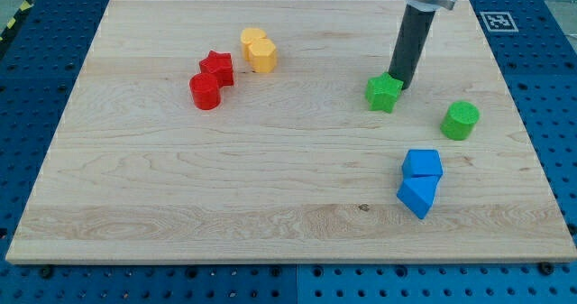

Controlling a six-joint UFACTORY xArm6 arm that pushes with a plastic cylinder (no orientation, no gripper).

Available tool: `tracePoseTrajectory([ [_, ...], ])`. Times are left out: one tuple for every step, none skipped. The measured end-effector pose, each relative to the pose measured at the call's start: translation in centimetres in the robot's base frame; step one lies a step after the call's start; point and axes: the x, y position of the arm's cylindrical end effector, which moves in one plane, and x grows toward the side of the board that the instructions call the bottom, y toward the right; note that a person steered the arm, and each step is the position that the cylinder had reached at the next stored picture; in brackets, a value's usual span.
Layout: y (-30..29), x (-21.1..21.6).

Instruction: Drag slightly the green circle to the bottom right side of the green star

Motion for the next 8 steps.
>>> tracePoseTrajectory([
  [5.7,-0.2],
  [12.2,3.4],
  [14.2,9.0],
  [9.9,10.9],
  [8.9,10.9],
  [8.9,10.9],
  [8.4,10.7],
  [7.6,9.7],
])
